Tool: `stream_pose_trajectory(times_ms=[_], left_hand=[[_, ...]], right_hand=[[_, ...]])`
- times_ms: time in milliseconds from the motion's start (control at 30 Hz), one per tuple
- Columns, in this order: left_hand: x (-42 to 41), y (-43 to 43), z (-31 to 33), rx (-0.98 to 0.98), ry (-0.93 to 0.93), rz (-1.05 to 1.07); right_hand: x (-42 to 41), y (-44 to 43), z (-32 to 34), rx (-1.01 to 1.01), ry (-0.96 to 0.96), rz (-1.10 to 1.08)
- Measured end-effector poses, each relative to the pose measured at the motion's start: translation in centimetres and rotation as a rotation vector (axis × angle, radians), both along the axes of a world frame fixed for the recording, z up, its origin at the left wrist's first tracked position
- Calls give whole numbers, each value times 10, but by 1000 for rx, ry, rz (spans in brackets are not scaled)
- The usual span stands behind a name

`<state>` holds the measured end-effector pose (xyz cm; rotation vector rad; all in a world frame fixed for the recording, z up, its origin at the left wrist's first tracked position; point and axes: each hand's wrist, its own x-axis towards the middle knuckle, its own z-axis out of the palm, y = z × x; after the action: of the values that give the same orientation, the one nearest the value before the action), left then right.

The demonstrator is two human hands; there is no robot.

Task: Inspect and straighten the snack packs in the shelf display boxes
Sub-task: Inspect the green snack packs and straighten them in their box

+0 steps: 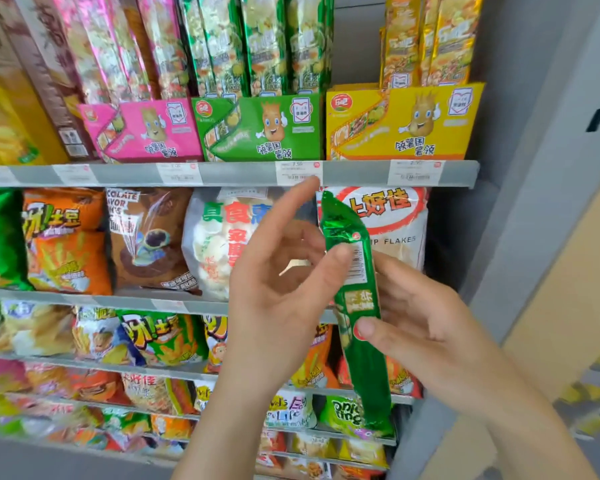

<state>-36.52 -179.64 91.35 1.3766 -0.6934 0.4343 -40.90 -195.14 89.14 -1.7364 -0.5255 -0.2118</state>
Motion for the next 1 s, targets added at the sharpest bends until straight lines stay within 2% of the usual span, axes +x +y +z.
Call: stream_pose_trajectory(times_ms=[233, 433, 567, 667, 800, 1000], left_hand=[[-28, -27, -1, -4, -29, 130], [-50, -52, -3, -92, -53, 328], [-51, -56, 9, -138, 26, 377], [-47, -48, 16, -68, 111, 345], [-37, -28, 23, 69, 131, 273], [-20, -3, 33, 223, 149, 119]], right_hand=[[-15, -33, -14, -18, -47, 47], [-28, -24, -42, -121, -176, -350], [-23, -28, -42, -174, -379, -449], [-18, -33, -40, -206, -406, -414], [-9, -37, -36, -190, -363, -318], [0, -41, -30, -65, -160, -22]])
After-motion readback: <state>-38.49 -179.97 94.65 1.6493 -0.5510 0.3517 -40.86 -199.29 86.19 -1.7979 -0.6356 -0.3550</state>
